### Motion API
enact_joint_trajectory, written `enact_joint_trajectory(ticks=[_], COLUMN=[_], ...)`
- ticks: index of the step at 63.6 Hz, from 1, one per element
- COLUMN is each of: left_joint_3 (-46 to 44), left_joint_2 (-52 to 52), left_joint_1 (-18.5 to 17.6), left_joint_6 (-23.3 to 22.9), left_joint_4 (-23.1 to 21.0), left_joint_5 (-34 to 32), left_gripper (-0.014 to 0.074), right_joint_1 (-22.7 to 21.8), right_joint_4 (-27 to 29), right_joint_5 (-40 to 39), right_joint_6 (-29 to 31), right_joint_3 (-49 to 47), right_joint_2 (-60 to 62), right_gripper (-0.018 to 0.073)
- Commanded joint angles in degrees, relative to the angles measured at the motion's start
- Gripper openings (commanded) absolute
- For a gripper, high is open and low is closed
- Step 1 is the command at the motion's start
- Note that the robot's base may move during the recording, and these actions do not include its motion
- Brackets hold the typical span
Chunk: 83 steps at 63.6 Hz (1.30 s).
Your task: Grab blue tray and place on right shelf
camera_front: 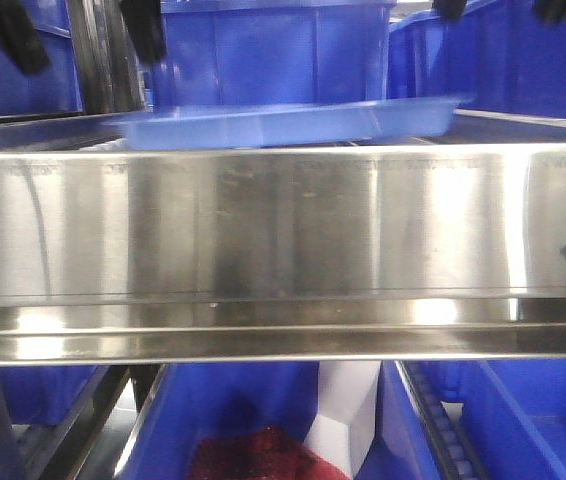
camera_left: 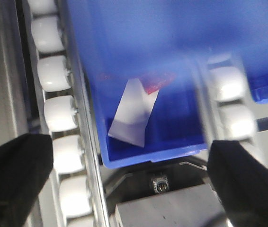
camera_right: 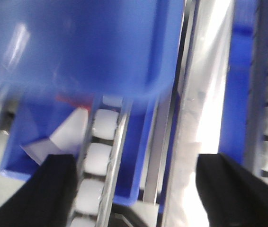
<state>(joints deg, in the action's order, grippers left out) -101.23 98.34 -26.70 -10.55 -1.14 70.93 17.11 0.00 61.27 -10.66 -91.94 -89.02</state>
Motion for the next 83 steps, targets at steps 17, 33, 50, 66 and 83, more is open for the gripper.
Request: enact_joint_trajectory(ticks=[17,33,50,66,83], left_joint_3=[15.0,39.1,61.3,70.6,71.0], left_joint_2=[-25.3,-46.3,-69.7,-83.0,-84.1], left_joint_1=[-5.5,-5.5,-5.5,-5.5,-5.5], left_joint_6=[0.7,0.6,0.6,0.8,0.8], left_joint_4=[4.0,3.3,3.1,6.5,6.5], left_joint_5=[-15.1,-30.9,-46.5,-53.9,-53.8], left_gripper=[0.0081,-0.0048,-0.0049,-0.0048,-0.0048], right_joint_1=[0.0,0.0,0.0,0.0,0.0], right_joint_4=[-3.1,-3.3,-3.3,-3.3,-3.3], right_joint_5=[-14.0,-25.3,-37.6,-47.3,-48.2], right_joint_6=[0.7,3.0,5.4,5.4,5.4], right_joint_3=[17.9,38.8,58.2,68.3,68.6], right_joint_2=[23.2,43.3,65.8,80.3,80.6], right_gripper=[0.0053,0.0057,0.0057,0.0057,0.0056])
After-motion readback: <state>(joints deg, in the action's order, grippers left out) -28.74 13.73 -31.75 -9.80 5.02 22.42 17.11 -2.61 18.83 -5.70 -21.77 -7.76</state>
